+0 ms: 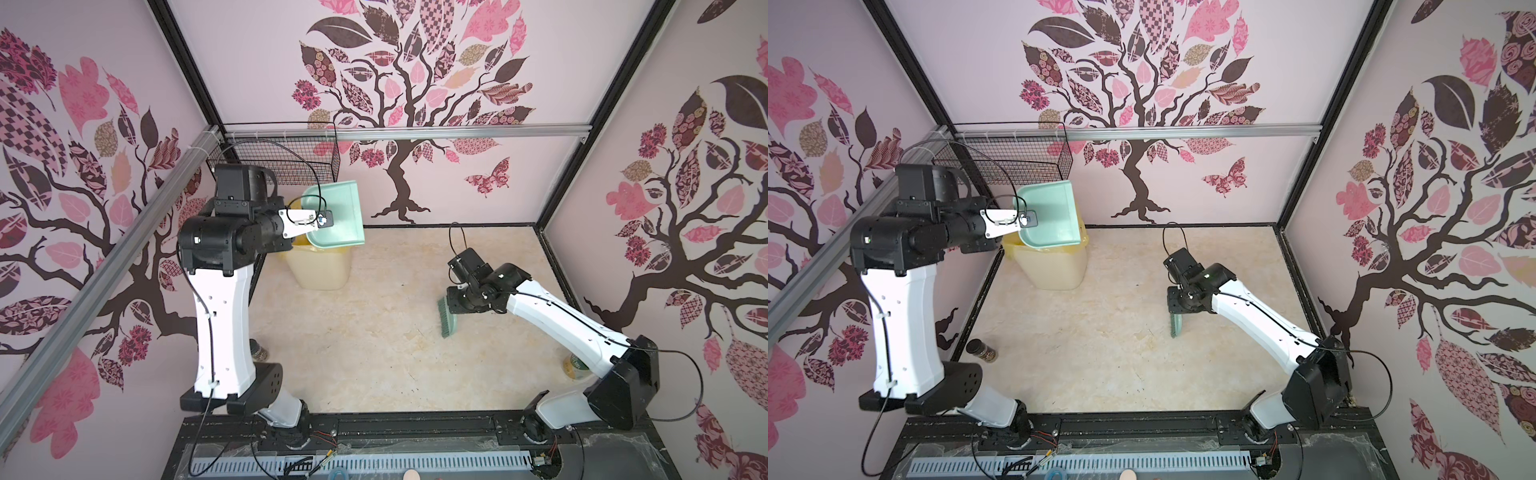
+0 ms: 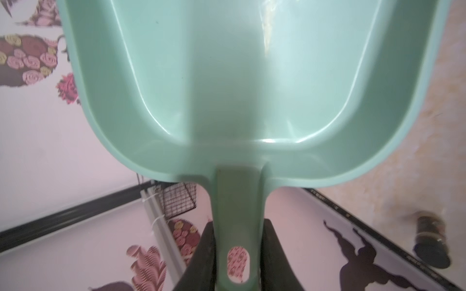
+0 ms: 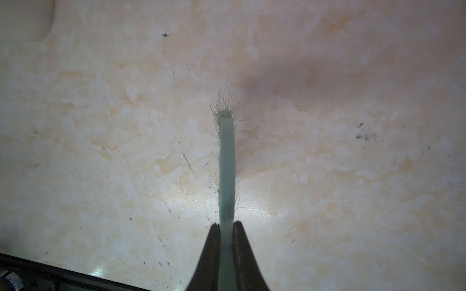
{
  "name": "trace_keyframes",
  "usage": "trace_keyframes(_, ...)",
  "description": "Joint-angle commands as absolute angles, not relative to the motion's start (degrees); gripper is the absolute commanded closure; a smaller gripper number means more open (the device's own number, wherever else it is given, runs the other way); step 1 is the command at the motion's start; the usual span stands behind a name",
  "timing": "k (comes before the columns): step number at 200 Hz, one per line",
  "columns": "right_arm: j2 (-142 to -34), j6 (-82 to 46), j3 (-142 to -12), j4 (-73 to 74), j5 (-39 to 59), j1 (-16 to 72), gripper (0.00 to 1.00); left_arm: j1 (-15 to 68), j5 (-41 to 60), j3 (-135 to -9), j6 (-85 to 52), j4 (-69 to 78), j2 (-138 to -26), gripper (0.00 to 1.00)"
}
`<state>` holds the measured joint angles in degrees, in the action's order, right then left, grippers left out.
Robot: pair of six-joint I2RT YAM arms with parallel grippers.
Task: Sweep away the paper scraps from the table
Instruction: 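Lower the empty dustpan with left gripper while right gripper lowers the brush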
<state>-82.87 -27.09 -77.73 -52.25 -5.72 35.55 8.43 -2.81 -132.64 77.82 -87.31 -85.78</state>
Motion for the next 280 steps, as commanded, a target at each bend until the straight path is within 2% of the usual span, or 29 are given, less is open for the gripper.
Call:
trace_keyframes(1,-83.1,-25.0,-86.1,-55.3,-10.6,35.2,1.00,14.2,2.8,-115.9,65.8,-85.7,-81.3,1.00)
trace_keyframes(18,-85.6,-22.3,-92.7,-59.3,-16.2,35.2,1.00,19.6,1.3,-99.4,61.3,-76.9,-74.8,1.00)
trace_keyframes(42,-88.3,-15.8,-96.5,-60.5,-25.7,35.2,1.00,24.0,0.6,-83.4,56.0,-68.8,-70.6,1.00)
trace_keyframes(75,-88.2,-2.5,-89.9,-49.1,-36.4,35.2,1.00,24.3,1.1,-69.0,52.3,-57.8,-67.6,1.00)
trace_keyframes(94,-87.5,2.6,-85.8,-42.1,-39.1,35.2,1.00,24.3,0.5,-63.0,52.0,-53.0,-67.5,1.00)
trace_keyframes(143,-81.9,14.1,-71.9,-21.5,-38.7,35.5,1.00,24.3,2.9,-54.2,50.2,-45.2,-70.9,1.00)
trace_keyframes(183,-79.7,34.5,-56.9,-1.6,-39.5,38.5,1.00,24.3,4.1,-48.5,49.8,-40.0,-75.6,1.00)
trace_keyframes(217,-84.3,45.7,-52.5,7.9,-43.0,40.7,1.00,24.3,4.7,-46.3,50.8,-37.4,-79.6,1.00)
trace_keyframes(280,-96.0,53.9,-49.3,16.5,-44.9,42.4,1.00,24.2,5.9,-45.2,51.6,-33.5,-86.9,1.00)
